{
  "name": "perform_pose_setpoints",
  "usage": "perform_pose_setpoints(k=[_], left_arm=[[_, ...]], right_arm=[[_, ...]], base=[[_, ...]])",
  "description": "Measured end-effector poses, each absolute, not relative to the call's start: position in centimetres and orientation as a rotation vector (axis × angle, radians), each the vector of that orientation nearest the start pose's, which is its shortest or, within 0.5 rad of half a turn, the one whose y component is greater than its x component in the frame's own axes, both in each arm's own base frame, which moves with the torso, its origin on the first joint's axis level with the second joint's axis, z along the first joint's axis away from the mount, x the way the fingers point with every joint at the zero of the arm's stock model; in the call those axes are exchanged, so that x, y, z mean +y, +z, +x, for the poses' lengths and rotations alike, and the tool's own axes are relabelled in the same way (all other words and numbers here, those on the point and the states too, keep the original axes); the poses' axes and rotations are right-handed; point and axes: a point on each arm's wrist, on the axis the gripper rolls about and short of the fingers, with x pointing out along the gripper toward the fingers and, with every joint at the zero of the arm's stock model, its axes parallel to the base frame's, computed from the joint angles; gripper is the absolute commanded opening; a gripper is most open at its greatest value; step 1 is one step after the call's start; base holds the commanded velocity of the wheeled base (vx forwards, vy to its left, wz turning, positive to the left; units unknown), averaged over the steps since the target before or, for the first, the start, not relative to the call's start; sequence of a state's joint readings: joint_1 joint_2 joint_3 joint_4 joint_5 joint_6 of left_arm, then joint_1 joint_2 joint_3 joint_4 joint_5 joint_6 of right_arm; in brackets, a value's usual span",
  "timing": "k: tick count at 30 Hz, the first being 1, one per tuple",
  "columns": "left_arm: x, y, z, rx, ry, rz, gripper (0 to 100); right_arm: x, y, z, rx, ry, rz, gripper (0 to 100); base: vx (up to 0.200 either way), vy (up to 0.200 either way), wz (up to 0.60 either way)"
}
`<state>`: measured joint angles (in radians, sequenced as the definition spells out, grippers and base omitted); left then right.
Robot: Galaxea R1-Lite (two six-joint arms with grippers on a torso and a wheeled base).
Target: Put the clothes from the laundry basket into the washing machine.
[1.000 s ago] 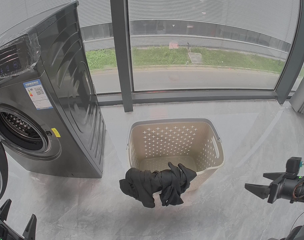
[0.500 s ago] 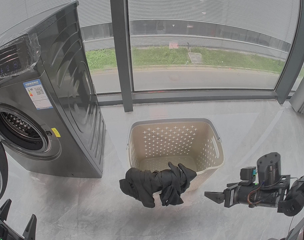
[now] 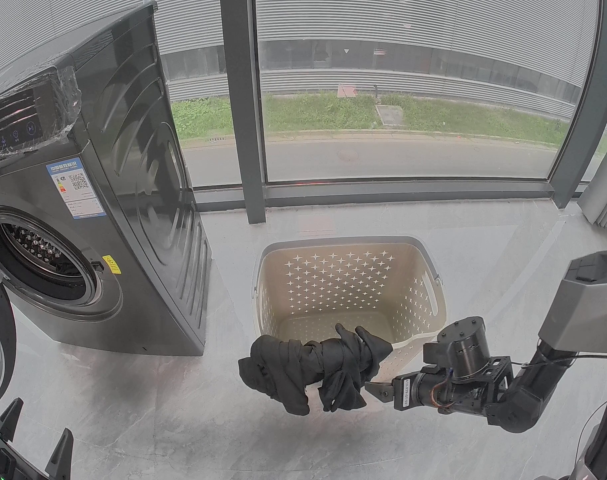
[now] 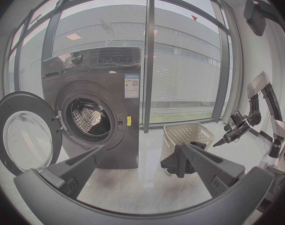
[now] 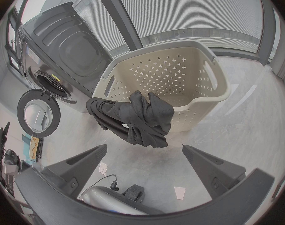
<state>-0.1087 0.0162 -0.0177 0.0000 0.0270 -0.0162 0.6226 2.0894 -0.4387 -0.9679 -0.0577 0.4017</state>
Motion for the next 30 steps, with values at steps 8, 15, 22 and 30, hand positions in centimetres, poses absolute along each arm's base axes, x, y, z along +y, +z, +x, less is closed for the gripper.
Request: perform_pose_setpoints(k=[8, 15, 22, 30], left_arm=[[0.3, 8.1, -2.3, -0.001, -0.082, -0.016, 100], [0.3, 8.1, -2.3, -0.001, -0.082, -0.017, 100], [0.3, 8.1, -2.3, -0.001, -0.083, -0.017, 100], [0.3, 8.1, -2.3, -0.001, -0.083, -0.016, 100]], right_arm=[[18.6, 0.2, 26.1, 0.74, 0.398, 0.168, 100], [20.1, -1.2, 28.3, 0.743, 0.39, 0.182, 100], [21.2, -2.3, 29.8, 0.75, 0.378, 0.212, 100], [21.9, -3.0, 31.0, 0.729, 0.35, 0.226, 100]], base=[[0.0, 0.0, 0.0], [0.0, 0.0, 0.0], [0.0, 0.0, 0.0], [0.0, 0.0, 0.0]])
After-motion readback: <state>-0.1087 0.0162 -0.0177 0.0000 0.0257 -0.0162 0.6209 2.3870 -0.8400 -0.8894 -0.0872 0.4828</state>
